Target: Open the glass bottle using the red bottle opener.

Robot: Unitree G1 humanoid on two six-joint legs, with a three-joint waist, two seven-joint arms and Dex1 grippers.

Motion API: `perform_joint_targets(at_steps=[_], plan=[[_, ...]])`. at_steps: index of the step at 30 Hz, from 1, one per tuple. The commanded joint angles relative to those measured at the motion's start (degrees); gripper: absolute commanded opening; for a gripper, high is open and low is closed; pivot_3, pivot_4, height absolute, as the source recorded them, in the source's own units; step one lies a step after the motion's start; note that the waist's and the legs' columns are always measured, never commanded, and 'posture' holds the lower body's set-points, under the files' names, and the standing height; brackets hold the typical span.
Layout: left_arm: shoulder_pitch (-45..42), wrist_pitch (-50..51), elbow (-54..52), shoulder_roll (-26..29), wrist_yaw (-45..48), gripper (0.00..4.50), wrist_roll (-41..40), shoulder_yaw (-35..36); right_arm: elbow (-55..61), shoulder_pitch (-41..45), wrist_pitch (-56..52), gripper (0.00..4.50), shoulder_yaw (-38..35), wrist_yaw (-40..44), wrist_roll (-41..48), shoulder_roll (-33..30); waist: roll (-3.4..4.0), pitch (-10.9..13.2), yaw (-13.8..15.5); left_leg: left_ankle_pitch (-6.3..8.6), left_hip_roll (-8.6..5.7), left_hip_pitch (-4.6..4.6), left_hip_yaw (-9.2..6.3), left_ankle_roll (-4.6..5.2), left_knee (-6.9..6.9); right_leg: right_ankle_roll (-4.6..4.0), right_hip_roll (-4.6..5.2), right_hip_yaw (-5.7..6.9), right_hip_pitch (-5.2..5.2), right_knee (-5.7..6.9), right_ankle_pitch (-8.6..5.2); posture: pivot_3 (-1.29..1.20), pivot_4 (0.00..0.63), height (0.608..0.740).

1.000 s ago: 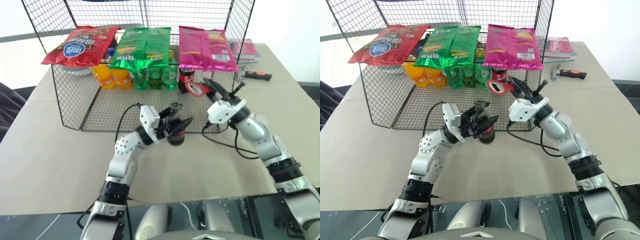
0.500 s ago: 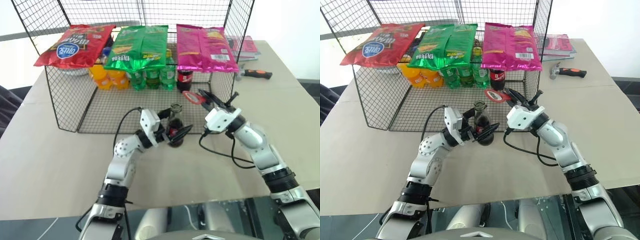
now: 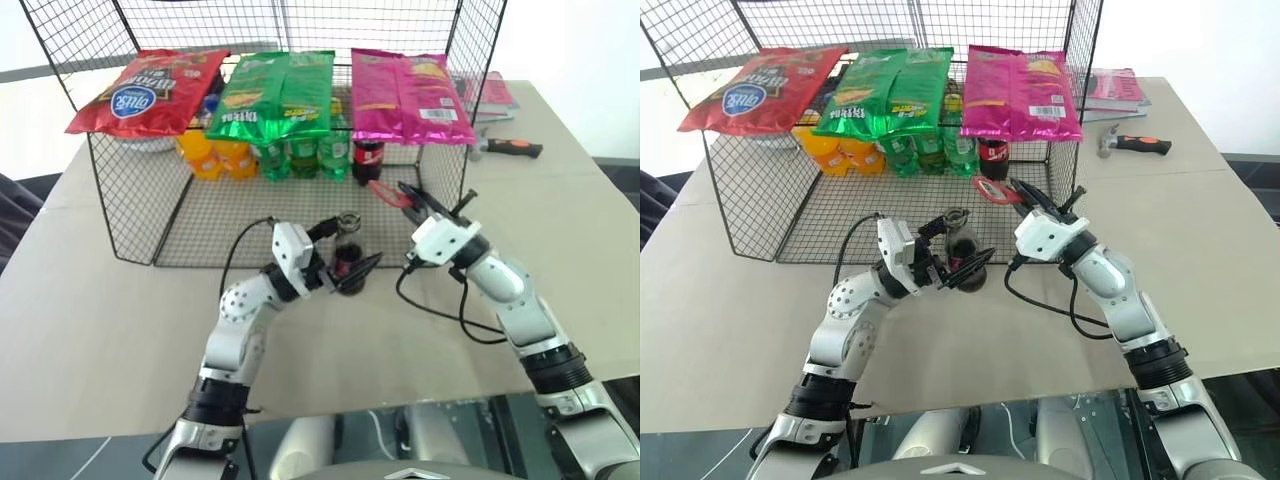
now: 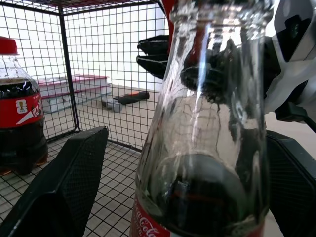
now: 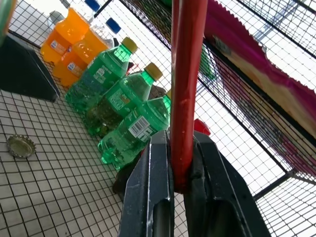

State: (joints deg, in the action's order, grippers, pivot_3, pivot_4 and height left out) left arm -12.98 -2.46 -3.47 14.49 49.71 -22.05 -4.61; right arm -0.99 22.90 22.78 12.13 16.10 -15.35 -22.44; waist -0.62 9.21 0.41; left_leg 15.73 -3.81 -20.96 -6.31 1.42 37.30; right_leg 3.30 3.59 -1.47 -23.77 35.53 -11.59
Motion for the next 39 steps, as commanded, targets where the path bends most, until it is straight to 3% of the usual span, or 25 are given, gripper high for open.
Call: perform_joint_targets(at_steps=[1, 15, 28, 31, 32, 33, 35, 36, 37, 39], plan=[[1.6, 0.3, -3.8, 1.2, -0.1, 4.47, -0.9, 0.6, 3.2, -0.4, -0.9, 0.0, -2.2, 0.3, 2.2, 0.4, 0.0, 0.0, 0.0, 0.0, 0.0, -0.01, 0.0, 0.0, 0.0, 0.0, 0.0, 0.0, -0.01, 0.0, 0.0, 0.0, 0.15, 0.74], [7.9, 1.2, -7.6, 4.7, -3.0, 4.47, 0.1, 1.7, 11.8, -8.8, -14.6, 0.0, -3.9, 7.9, 16.4, 2.5, 0.01, 0.0, -0.3, 0.04, 0.02, 0.02, 0.0, 0.06, -0.01, 0.0, 0.01, -0.01, 0.0, 0.02, 0.0, 0.0, 0.15, 0.74], [18.0, 3.7, -15.5, 9.9, -2.6, 4.47, -2.3, 4.1, 29.7, -21.5, -43.9, 0.0, -3.8, 17.1, 38.5, -1.1, 0.08, 0.1, -0.4, 0.16, 0.06, 0.0, -0.03, 0.26, -0.02, 0.01, 0.09, 0.0, 0.0, 0.02, -0.01, 0.0, 0.15, 0.74], [21.9, 4.2, -18.3, 11.9, -1.8, 4.5, -3.1, 4.7, 32.7, -23.3, -51.5, 1.24, -4.1, 17.9, 44.4, -2.3, 0.08, 0.1, -0.4, 0.17, 0.07, -0.01, -0.03, 0.28, -0.01, -0.05, 0.14, 0.02, 0.0, 0.01, -0.08, 0.0, 0.15, 0.74], [23.7, 4.5, -19.5, 12.4, -1.8, 4.5, -3.7, 5.5, 33.4, -24.0, -53.3, 1.35, -4.4, 18.2, 46.0, -2.7, 0.08, 0.1, -0.4, 0.17, 0.08, 0.01, -0.03, 0.28, -0.01, -0.05, 0.14, 0.02, 0.02, 0.01, -0.09, 0.0, 0.15, 0.74], [25.3, 4.9, -20.3, 12.8, -1.8, 4.5, -4.4, 6.3, 33.7, -24.5, -54.7, 1.99, -4.8, 18.0, 47.1, -2.9, 0.07, 0.1, -0.4, 0.17, 0.1, 0.0, -0.04, 0.28, -0.01, -0.12, 0.15, 0.03, 0.02, 0.01, -0.14, 0.0, 0.15, 0.74], [28.1, 5.9, -21.7, 13.9, -2.0, 4.5, -5.4, 7.7, 33.8, -25.0, -57.4, 2.87, -6.0, 17.4, 49.4, -3.1, 0.07, 0.1, -0.5, 0.18, 0.12, 0.01, -0.03, 0.28, -0.02, -0.14, 0.24, 0.03, 0.02, 0.0, -0.16, 0.0, 0.15, 0.74], [29.2, 6.3, -22.1, 14.4, -2.1, 4.5, -5.6, 8.3, 33.9, -25.1, -58.2, 3.56, -6.4, 17.6, 50.1, -3.5, 0.07, 0.1, -0.4, 0.18, 0.12, 0.0, -0.03, 0.28, -0.01, -0.13, 0.24, 0.04, 0.02, 0.0, -0.16, 0.0, 0.15, 0.74], [30.5, 6.6, -22.6, 14.9, -2.1, 4.5, -5.8, 8.9, 34.0, -25.3, -58.9, 3.68, -6.6, 18.0, 50.5, -4.1, 0.08, 0.1, -0.4, 0.18, 0.12, 0.0, -0.03, 0.28, -0.01, -0.12, 0.24, 0.04, 0.02, 0.0, -0.17, 0.0, 0.15, 0.74], [32.9, 6.6, -23.2, 15.7, -1.9, 4.5, -5.8, 9.9, 34.5, -26.1, -59.8, 4.46, -7.1, 19.1, 51.2, -5.7, 0.07, 0.1, -0.4, 0.17, 0.12, 0.0, -0.03, 0.28, 0.02, 0.04, 0.23, 0.06, 0.03, 0.0, -0.28, 0.0, 0.15, 0.74]])
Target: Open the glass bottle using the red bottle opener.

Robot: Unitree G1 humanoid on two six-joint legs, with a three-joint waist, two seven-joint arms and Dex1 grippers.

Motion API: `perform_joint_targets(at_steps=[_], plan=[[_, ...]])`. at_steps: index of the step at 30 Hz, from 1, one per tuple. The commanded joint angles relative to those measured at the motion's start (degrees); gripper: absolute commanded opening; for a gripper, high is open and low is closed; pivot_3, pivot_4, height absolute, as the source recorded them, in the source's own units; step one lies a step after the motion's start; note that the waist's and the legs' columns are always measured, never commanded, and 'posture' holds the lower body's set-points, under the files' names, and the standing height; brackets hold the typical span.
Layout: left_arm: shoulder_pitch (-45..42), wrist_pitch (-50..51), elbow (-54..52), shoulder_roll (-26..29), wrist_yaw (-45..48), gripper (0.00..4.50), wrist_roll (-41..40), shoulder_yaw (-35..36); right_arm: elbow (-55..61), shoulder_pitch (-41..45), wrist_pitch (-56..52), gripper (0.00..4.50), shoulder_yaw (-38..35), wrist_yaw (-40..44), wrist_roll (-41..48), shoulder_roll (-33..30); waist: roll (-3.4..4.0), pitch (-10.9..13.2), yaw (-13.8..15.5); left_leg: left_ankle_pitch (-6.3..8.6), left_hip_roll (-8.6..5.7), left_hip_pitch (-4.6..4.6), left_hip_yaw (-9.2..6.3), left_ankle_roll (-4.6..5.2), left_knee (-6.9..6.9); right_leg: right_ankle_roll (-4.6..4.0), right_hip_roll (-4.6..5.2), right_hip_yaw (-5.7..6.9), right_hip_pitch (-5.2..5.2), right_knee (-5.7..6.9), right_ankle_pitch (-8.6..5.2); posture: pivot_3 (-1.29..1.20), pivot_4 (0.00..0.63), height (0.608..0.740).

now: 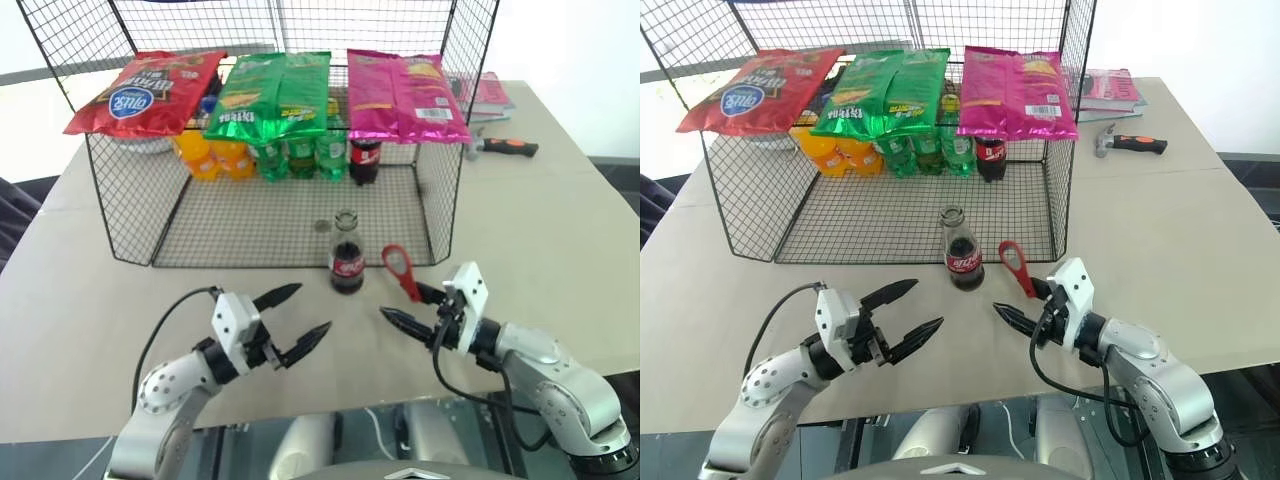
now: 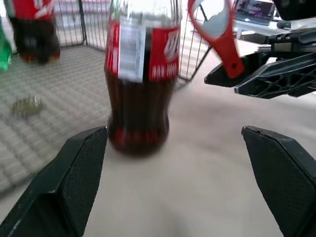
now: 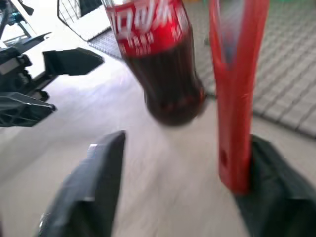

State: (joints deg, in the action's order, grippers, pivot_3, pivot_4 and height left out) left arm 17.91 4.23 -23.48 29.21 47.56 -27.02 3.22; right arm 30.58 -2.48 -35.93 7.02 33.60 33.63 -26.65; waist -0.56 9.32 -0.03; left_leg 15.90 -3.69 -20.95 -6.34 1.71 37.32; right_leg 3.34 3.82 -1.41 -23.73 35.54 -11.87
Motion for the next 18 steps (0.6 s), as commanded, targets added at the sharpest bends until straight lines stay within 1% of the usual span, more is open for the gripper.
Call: perform_joint_targets(at_steps=[1, 4, 7, 9, 13, 18], plan=[[2.9, 0.0, -3.4, 1.3, 0.3, 4.5, -0.9, 2.5, 3.1, -1.2, -1.7, 4.46, -2.3, 1.9, 2.7, -2.2, 0.0, 0.0, 0.1, 0.0, -0.01, 0.0, 0.0, 0.0, 0.0, 0.01, 0.0, 0.0, 0.0, 0.0, -0.01, 0.0, 0.15, 0.74], [5.2, -0.3, -3.6, 1.9, 0.2, 4.5, -0.5, 3.7, 3.3, -3.3, -3.2, 4.46, -2.9, 3.5, 3.8, -4.9, -0.01, 0.0, 0.4, 0.0, -0.01, -0.02, 0.0, 0.0, 0.0, 0.02, 0.0, 0.03, 0.0, -0.01, -0.01, 0.0, 0.15, 0.74], [8.2, -0.5, -2.5, 2.5, -1.1, 4.5, 1.0, 6.4, 0.6, -7.9, 1.0, 4.46, -4.6, 6.8, -0.2, -9.6, -0.03, 0.0, 0.7, 0.0, 0.0, -0.05, 0.0, 0.01, 0.0, 0.03, 0.04, 0.03, 0.0, -0.05, -0.02, 0.0, 0.15, 0.74], [10.1, -0.2, -2.5, 2.7, -1.7, 4.5, 1.4, 7.8, -1.8, -10.2, 5.1, 4.46, -6.8, 8.7, -2.4, -11.7, -0.04, 0.0, 0.8, 0.01, -0.01, -0.05, 0.01, 0.01, 0.0, 0.04, 0.06, 0.06, 0.02, -0.1, -0.02, 0.0, 0.15, 0.74], [13.3, 0.5, -3.0, 3.0, -2.7, 4.5, 1.6, 10.5, -7.1, -12.4, 18.5, 4.46, -10.7, 14.7, -7.5, -14.4, -0.15, 0.0, 0.8, 0.01, -0.01, -0.04, 0.03, 0.01, 0.04, 0.1, 0.11, 0.08, 0.07, -0.12, -0.06, 0.0, 0.15, 0.74], [15.6, -1.5, -2.0, 3.4, -3.9, 4.5, 3.9, 14.4, -15.7, -9.7, 31.2, 4.46, -16.0, 18.6, -9.5, -14.1, -0.19, 0.1, 0.7, 0.01, 0.04, -0.01, 0.05, 0.0, 0.05, 0.1, 0.07, 0.07, 0.08, -0.09, -0.07, 0.0, 0.15, 0.74]])
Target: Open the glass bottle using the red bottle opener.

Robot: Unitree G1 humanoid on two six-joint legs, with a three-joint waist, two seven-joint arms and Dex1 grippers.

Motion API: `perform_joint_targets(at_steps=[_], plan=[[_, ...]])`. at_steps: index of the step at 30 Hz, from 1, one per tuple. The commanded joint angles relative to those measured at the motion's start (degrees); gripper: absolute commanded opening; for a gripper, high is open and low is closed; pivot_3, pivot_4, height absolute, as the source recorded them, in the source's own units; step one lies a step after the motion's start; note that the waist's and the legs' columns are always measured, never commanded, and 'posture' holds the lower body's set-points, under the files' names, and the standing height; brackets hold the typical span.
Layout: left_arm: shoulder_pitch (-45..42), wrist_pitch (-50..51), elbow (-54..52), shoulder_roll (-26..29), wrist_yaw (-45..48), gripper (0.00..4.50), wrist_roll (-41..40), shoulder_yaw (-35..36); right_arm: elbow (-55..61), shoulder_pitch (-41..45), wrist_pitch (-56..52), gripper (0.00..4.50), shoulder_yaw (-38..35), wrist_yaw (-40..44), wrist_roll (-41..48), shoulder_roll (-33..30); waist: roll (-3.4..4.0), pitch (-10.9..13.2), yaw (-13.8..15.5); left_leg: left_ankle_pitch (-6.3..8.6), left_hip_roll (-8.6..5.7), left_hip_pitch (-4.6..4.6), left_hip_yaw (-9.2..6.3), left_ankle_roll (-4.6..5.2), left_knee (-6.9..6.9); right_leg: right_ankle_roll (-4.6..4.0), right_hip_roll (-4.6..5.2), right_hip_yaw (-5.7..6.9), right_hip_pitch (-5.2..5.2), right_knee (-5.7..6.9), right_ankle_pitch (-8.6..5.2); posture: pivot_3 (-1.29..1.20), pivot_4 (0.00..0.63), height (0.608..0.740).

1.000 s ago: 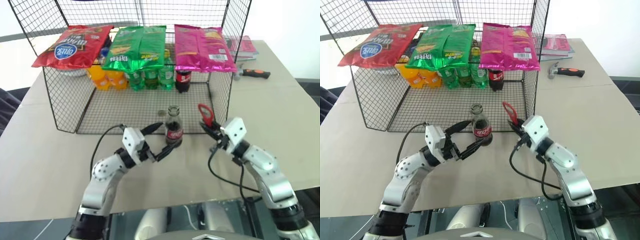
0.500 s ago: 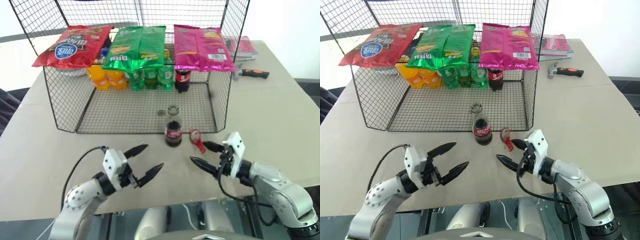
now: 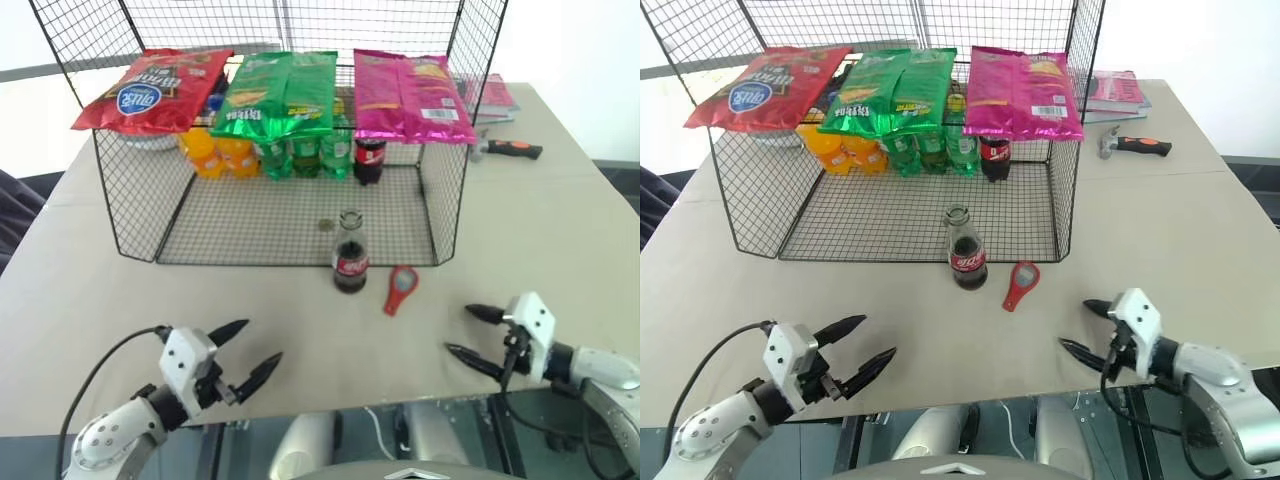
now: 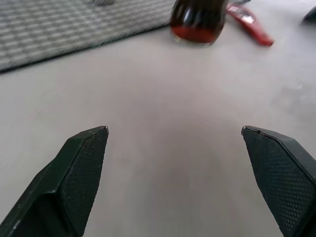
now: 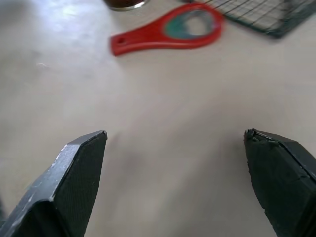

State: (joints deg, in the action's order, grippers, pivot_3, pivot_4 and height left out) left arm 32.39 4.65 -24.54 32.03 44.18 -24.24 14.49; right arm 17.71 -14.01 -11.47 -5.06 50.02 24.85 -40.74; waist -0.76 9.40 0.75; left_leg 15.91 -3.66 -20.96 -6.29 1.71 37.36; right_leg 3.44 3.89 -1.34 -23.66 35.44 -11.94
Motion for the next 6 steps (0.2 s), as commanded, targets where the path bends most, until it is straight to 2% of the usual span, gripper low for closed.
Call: perform_joint_targets(at_steps=[1, 6], plan=[[1.4, -2.3, -0.8, 0.6, -0.6, 4.5, 1.7, 3.7, -4.3, 2.3, 8.3, 4.46, -4.5, 2.8, -0.9, 0.0, 0.01, 0.0, -0.1, 0.0, 0.0, 0.0, 0.01, 0.0, 0.0, 0.0, 0.0, -0.01, 0.0, 0.0, 0.0, 0.0, 0.15, 0.74], [2.0, -2.8, -0.4, 0.6, -0.2, 4.5, 2.4, 5.2, -8.9, 2.7, 11.7, 4.46, -5.6, 6.7, -0.8, -0.5, 0.0, 0.0, 0.0, 0.01, 0.0, -0.02, 0.05, 0.01, -0.01, -0.02, 0.01, -0.04, -0.01, -0.01, 0.01, 0.0, 0.15, 0.74]])
